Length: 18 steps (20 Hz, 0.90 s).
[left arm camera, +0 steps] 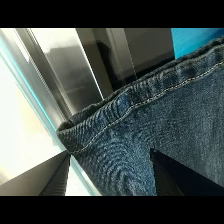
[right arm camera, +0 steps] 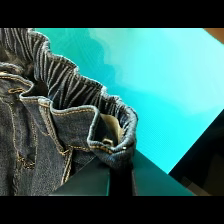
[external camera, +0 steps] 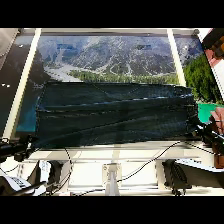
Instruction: Fold the clothes and pants, and hang the long-sleeved shirts on hangers.
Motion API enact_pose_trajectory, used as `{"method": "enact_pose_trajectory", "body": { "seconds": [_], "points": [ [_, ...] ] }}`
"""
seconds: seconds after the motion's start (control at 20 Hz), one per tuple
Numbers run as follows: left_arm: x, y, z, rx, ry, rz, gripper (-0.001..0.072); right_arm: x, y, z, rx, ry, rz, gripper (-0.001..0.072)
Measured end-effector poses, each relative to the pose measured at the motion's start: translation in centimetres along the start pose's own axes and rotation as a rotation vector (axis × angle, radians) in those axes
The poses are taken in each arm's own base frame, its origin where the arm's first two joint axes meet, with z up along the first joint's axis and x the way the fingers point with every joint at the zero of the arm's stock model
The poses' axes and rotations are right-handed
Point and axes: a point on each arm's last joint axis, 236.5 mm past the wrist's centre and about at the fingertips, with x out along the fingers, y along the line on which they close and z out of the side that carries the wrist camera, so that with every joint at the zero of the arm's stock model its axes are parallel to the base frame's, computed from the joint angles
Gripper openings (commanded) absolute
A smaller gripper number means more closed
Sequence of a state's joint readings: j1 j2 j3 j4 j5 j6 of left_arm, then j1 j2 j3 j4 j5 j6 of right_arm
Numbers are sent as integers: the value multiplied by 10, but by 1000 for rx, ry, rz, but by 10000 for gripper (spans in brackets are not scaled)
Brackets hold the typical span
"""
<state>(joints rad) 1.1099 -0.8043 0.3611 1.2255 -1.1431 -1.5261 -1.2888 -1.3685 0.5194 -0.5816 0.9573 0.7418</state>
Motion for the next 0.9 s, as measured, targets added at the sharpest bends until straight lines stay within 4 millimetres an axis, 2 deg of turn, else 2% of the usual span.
{"method": "enact_pose_trajectory", "body": {
  "seconds": [0.1,0.3,0.4,0.5,0.55,0.7,0.9],
  "points": [
    [3,1,1,-6,0,1,485,0,0,0,0,0,0,47],
    [7,2,7,-15,-22,0,482,0,0,0,0,1,1,46],
    [8,-2,13,-5,-47,-16,455,0,1,0,-2,2,3,46],
    [8,-10,18,43,-66,-47,103,-1,3,-1,-14,9,10,46],
    [8,-16,19,70,-73,-67,30,-1,5,-2,-23,16,17,46],
    [8,-30,21,128,-89,-108,30,-7,15,-1,-55,17,40,45],
    [3,-41,28,158,-112,-143,29,-29,46,15,-97,-65,81,44]
  ]
}}
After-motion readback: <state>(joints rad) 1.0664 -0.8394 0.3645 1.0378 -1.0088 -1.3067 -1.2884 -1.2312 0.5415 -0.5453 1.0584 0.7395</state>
